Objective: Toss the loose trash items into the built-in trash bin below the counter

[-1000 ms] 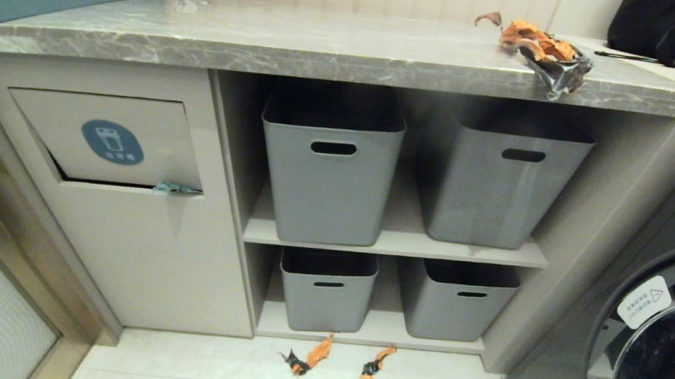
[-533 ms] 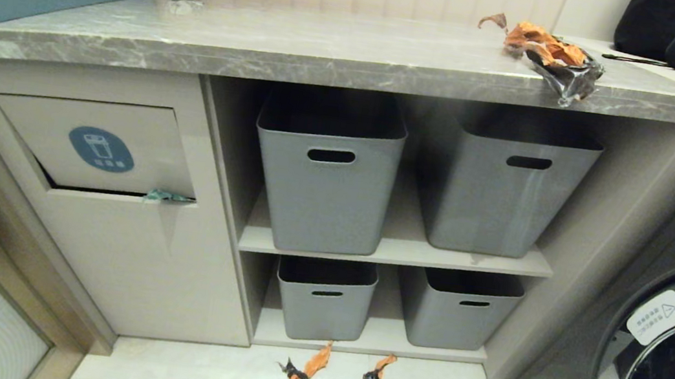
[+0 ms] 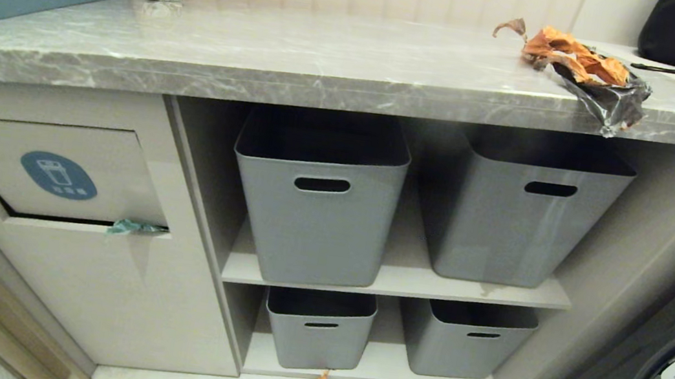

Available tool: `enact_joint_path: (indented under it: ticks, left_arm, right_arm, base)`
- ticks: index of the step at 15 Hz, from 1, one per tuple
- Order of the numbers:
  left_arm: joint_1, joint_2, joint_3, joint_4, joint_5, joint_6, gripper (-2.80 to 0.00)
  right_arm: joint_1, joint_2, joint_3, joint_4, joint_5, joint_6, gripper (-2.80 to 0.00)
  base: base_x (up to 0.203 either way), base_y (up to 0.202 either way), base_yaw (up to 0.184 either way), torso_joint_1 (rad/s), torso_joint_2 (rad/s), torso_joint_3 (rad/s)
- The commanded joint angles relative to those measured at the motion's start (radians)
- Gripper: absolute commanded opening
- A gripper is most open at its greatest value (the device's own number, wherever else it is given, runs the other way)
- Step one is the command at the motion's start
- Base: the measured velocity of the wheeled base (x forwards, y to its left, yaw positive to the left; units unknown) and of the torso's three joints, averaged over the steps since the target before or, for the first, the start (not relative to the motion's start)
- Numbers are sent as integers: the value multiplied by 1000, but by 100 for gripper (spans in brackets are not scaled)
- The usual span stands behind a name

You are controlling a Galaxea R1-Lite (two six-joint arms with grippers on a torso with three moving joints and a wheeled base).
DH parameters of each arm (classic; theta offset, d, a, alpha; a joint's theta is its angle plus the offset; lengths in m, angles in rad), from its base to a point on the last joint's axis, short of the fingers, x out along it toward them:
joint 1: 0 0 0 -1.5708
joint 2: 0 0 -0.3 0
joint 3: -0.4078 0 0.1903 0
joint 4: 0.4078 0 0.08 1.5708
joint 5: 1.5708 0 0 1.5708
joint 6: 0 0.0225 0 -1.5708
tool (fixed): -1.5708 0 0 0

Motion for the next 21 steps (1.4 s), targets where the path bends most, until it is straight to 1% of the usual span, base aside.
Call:
enact_joint_path:
  ticks: [1,3,6,9,13,15,21]
  left_arm:
    - [0,0,0,0,0,-1,-280]
    - [0,0,0,-1,0,-1,-280]
    - [0,0,0,-1,0,-1,-280]
    - [0,0,0,-1,0,0,-280]
    - [0,-1,0,-1,0,-1,-280]
    - [0,0,0,0,0,-1,-280]
    - [0,0,0,-1,0,2,-280]
  right_arm:
    - [0,-2,0,0,1,-2,-280]
    - [0,-2,0,-3,1,-26,-280]
    - [0,-2,0,-2,2,-27,-280]
    - [0,-2,0,-5,2,-32,-280]
    - [0,-2,0,2,7,-89,-280]
    - [0,-2,0,2,9,-103,-280]
    - [0,-2,0,0,12,-98,-280]
  base:
    - [0,0,0,0,0,0]
    - [0,0,0,31,-127,-97]
    - [0,0,0,60,-220,-270]
    - [0,0,0,174,-530,-295]
    - [0,0,0,177,-487,-290]
    - [0,0,0,191,-478,-285]
    - [0,0,0,210,-487,-278]
